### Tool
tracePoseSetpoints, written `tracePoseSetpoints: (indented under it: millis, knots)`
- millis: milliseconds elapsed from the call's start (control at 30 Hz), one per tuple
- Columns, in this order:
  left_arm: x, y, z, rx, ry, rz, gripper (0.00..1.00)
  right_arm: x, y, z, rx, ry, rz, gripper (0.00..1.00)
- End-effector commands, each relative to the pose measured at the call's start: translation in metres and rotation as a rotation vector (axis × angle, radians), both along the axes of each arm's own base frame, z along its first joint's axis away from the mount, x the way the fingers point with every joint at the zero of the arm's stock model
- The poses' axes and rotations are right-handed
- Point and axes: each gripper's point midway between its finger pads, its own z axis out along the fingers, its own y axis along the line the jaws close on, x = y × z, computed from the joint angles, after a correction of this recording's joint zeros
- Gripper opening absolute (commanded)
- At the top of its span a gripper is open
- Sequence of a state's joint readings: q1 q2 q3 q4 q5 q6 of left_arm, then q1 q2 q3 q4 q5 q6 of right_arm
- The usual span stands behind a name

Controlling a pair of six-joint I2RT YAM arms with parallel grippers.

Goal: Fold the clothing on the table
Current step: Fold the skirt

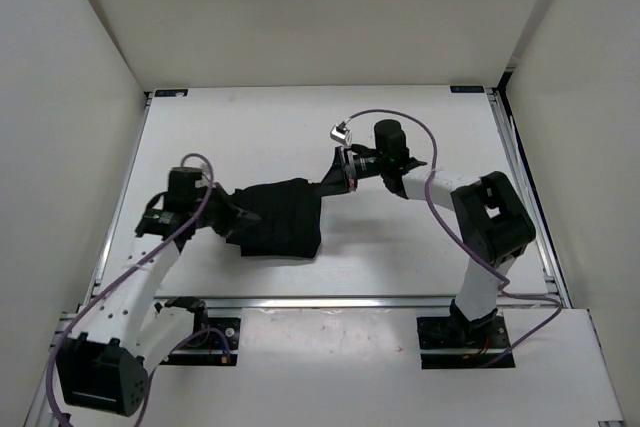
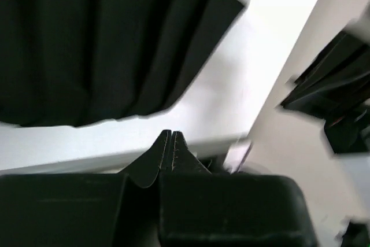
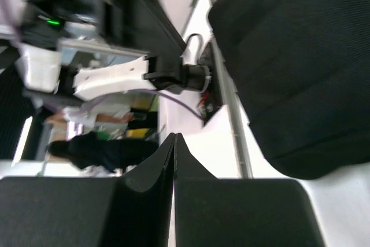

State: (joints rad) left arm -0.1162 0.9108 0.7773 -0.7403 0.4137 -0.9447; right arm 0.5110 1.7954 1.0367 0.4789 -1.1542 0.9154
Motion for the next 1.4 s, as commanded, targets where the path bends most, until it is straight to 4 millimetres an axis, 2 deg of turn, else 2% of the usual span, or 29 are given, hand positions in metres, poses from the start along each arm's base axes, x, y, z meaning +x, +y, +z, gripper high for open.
tracePoseSetpoints:
  millis: [0, 67, 133, 167, 233, 267, 367, 433, 467, 533, 567, 633, 667, 733, 767, 800, 833, 900, 933, 1000, 1067, 1100, 1167, 1200, 1233, 1267, 1300, 1333, 1367]
  knots:
    - [0.008, -0.048, 0.014, -0.158, -0.108, -0.123, 0.0, -0.007, 0.008, 0.029, 0.102, -0.031, 0.111, 0.0]
    - [-0.004, -0.051, -0.013, -0.21, -0.042, -0.128, 0.0, -0.007, 0.011, 0.026, 0.104, -0.006, 0.113, 0.0]
    - [-0.006, -0.039, -0.031, -0.144, -0.062, -0.128, 0.0, -0.007, 0.016, 0.023, 0.092, 0.005, 0.127, 0.0]
    - [-0.01, -0.032, -0.043, -0.131, -0.049, -0.114, 0.0, -0.005, 0.018, 0.013, 0.06, 0.05, 0.123, 0.0]
    - [-0.01, -0.02, -0.056, -0.124, -0.068, -0.109, 0.0, 0.0, 0.023, 0.014, 0.059, 0.031, 0.135, 0.0]
    - [-0.013, -0.014, -0.069, -0.111, -0.062, -0.092, 0.0, 0.008, 0.026, 0.01, 0.053, 0.048, 0.127, 0.0]
    - [-0.019, -0.01, -0.097, -0.11, -0.057, -0.073, 0.0, 0.017, 0.032, 0.004, 0.068, 0.084, 0.128, 0.0]
    - [-0.019, -0.016, -0.106, -0.116, -0.093, -0.087, 0.0, 0.02, 0.039, -0.013, 0.052, 0.112, 0.132, 0.0]
    - [-0.026, -0.017, -0.118, -0.114, -0.065, -0.083, 0.0, 0.021, 0.042, -0.012, 0.059, 0.08, 0.147, 0.0]
    - [-0.037, -0.018, -0.138, -0.122, -0.04, -0.078, 0.0, 0.022, 0.049, -0.038, -0.021, 0.144, 0.139, 0.0]
    - [-0.033, -0.017, -0.136, -0.119, -0.071, -0.078, 0.0, 0.025, 0.05, -0.046, -0.029, 0.114, 0.134, 0.01]
    - [-0.047, -0.007, -0.159, -0.082, -0.012, -0.07, 0.0, 0.03, 0.048, -0.073, -0.051, 0.162, 0.116, 0.0]
    - [-0.051, -0.006, -0.165, -0.069, 0.0, -0.063, 0.0, 0.029, 0.04, -0.087, -0.067, 0.245, 0.112, 0.0]
    - [-0.059, -0.002, -0.176, -0.057, 0.018, -0.04, 0.0, 0.033, 0.037, -0.094, -0.04, 0.249, 0.11, 0.0]
    - [-0.058, -0.001, -0.176, -0.067, 0.013, -0.025, 0.0, 0.039, 0.034, -0.101, -0.043, 0.259, 0.099, 0.0]
    - [-0.067, 0.0, -0.185, -0.073, 0.037, -0.014, 0.0, 0.046, 0.034, -0.102, -0.049, 0.252, 0.092, 0.0]
    - [-0.064, 0.001, -0.183, -0.073, 0.022, -0.01, 0.0, 0.049, 0.032, -0.115, -0.08, 0.294, 0.078, 0.0]
    - [-0.064, 0.001, -0.184, -0.057, 0.02, -0.017, 0.0, 0.064, 0.032, -0.115, -0.082, 0.278, 0.056, 0.0]
    - [-0.059, -0.001, -0.179, -0.063, 0.003, -0.025, 0.0, 0.065, 0.031, -0.116, -0.078, 0.269, 0.057, 0.0]
    - [-0.045, -0.003, -0.162, -0.064, -0.042, -0.036, 0.0, 0.073, 0.029, -0.1, -0.049, 0.224, 0.043, 0.0]
    - [-0.02, -0.006, -0.121, -0.053, -0.152, -0.068, 0.0, 0.078, 0.027, -0.068, -0.01, 0.133, 0.029, 0.0]
    - [-0.012, -0.001, -0.109, -0.045, -0.177, -0.053, 0.0, 0.079, 0.025, -0.058, -0.004, 0.117, 0.021, 0.0]
    - [0.004, 0.008, -0.063, -0.029, -0.251, -0.046, 0.0, 0.083, 0.02, -0.025, 0.013, 0.052, 0.003, 0.0]
    - [0.002, 0.019, -0.061, -0.007, -0.225, -0.031, 0.0, 0.084, 0.022, -0.006, 0.03, -0.004, 0.006, 0.0]
    - [0.013, 0.028, -0.031, 0.022, -0.301, -0.031, 0.0, 0.087, 0.02, -0.001, 0.023, -0.02, -0.003, 0.0]
    - [0.016, 0.031, -0.006, 0.041, -0.334, -0.033, 0.0, 0.084, 0.022, 0.004, 0.006, -0.007, 0.0, 0.0]
    - [0.017, 0.033, 0.012, 0.063, -0.355, -0.045, 0.0, 0.079, 0.026, 0.009, -0.009, -0.03, 0.016, 0.0]
    - [0.018, 0.032, 0.024, 0.067, -0.376, -0.051, 0.0, 0.085, 0.029, 0.015, -0.011, -0.11, 0.004, 0.0]
    - [0.018, 0.028, 0.041, 0.054, -0.395, -0.064, 0.0, 0.081, 0.038, 0.017, -0.035, -0.128, 0.016, 0.0]
